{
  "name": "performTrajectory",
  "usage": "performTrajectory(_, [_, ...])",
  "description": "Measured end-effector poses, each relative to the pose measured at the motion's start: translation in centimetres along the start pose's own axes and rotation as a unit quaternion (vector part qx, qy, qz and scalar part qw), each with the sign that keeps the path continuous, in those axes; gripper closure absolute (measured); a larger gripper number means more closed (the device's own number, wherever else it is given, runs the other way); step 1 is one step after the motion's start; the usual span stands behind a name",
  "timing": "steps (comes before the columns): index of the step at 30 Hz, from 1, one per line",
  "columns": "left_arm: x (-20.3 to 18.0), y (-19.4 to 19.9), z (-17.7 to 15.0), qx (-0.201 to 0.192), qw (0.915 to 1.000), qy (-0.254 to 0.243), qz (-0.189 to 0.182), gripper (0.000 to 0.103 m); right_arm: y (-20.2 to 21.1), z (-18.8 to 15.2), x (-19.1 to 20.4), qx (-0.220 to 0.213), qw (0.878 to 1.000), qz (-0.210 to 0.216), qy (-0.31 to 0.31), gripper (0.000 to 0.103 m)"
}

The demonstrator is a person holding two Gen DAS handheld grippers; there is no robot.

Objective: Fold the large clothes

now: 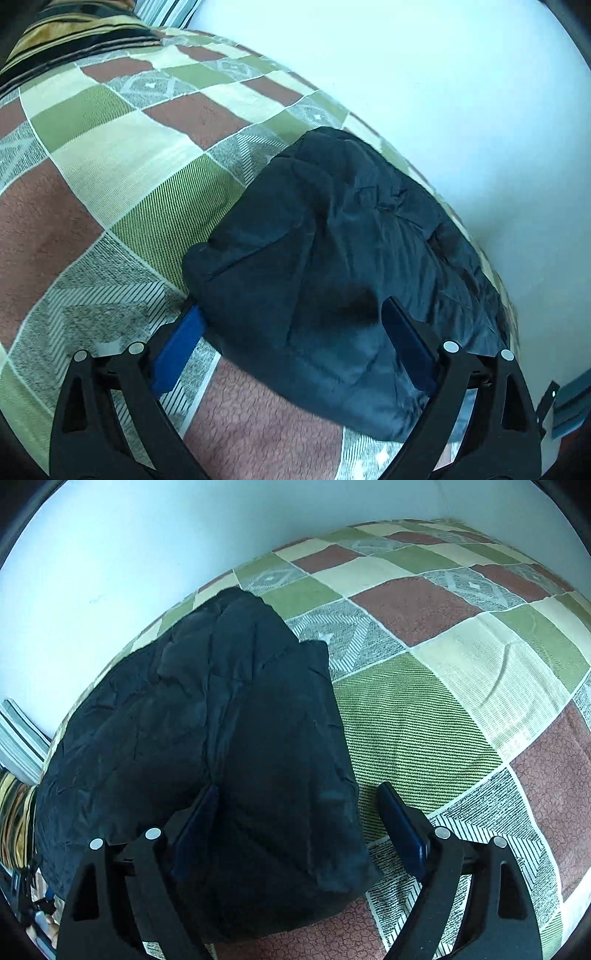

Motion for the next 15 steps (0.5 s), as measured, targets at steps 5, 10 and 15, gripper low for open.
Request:
performTrajectory(5, [-0.5,-0.6,0.1,-0.012,0.999,-0.012,0.04,0.053,0.1,-0.8,1.3,-0.001,1.0,0.006,0.021,0.052])
performTrajectory(10, [-1.1,0.5,0.6,-0.035,0.9975,-0.031,0.053,0.085,1.0,-1.2,1.6,-0.016,1.0,0.014,0.023,0.073])
performTrajectory(15, [-0.7,2.3,0.9,-0.052,0.997,-0.037,0.044,0.092,2.1,-2.2,2.0,-0.019,0.999,0.025,0.02,0.077])
Point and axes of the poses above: each gripper's, at about its wrist camera, not at the fingertips, and y roughly against the way its jaws point, x to its left, z to its top, the point moved 3 cm from there along -y, roughly the way its jaws point, and after that the axes turned 9 degrees about -y, right-handed, at the moved point
